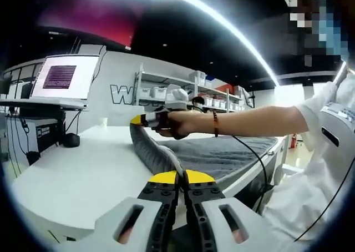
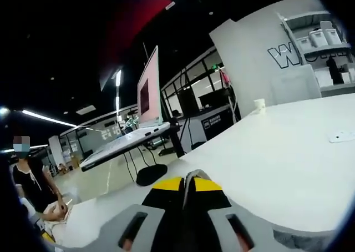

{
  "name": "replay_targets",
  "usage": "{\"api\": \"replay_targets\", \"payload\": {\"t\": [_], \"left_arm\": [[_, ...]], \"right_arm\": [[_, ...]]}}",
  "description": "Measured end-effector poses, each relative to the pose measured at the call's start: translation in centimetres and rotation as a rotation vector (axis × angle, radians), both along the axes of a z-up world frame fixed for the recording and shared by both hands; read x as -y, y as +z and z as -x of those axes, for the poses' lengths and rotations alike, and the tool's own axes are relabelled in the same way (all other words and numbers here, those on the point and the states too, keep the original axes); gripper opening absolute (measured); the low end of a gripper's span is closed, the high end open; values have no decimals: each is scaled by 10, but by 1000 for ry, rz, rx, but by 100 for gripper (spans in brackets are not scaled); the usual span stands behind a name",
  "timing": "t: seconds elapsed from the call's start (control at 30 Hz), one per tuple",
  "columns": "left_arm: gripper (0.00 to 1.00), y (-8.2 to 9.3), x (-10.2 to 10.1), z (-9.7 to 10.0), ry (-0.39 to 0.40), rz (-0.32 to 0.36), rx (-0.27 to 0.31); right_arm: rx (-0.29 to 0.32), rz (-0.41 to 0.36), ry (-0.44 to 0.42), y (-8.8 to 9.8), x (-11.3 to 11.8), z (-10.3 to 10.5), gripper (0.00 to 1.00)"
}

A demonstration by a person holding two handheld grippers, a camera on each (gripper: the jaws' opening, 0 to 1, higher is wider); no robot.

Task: Open the folded towel by lifting each exposed corner and separating the folded layers until the towel lies flat within the target outline without major curled edges

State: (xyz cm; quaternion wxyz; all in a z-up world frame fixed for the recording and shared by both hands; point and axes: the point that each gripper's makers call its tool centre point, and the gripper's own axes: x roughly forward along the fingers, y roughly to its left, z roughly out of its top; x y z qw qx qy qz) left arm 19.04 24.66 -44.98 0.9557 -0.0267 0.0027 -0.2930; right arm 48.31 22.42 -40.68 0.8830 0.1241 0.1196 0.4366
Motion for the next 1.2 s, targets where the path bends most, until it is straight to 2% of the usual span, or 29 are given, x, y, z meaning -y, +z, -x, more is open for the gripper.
{"api": "replay_targets", "payload": {"t": [0.43,0.63,0.8,0.9,1.03,1.13,1.2], "left_arm": [[2,-9,-5,2,25,3,-32],[3,-13,-9,3,45,-10,-43],[3,-14,-12,4,49,2,-44],[3,-13,-13,4,52,6,-40],[4,-12,-15,4,57,16,-38],[5,-13,-17,4,60,19,-38],[5,-13,-19,4,64,27,-39]], "right_arm": [[-20,-5,14,-10,-9,6,2],[-33,-7,39,-17,-19,13,12],[-37,-10,50,-17,-24,15,14],[-57,-44,55,-16,-26,17,17],[-61,-44,54,-18,-26,16,20],[-76,-74,66,-17,-29,18,22],[-56,-65,71,-17,-31,18,22]]}}
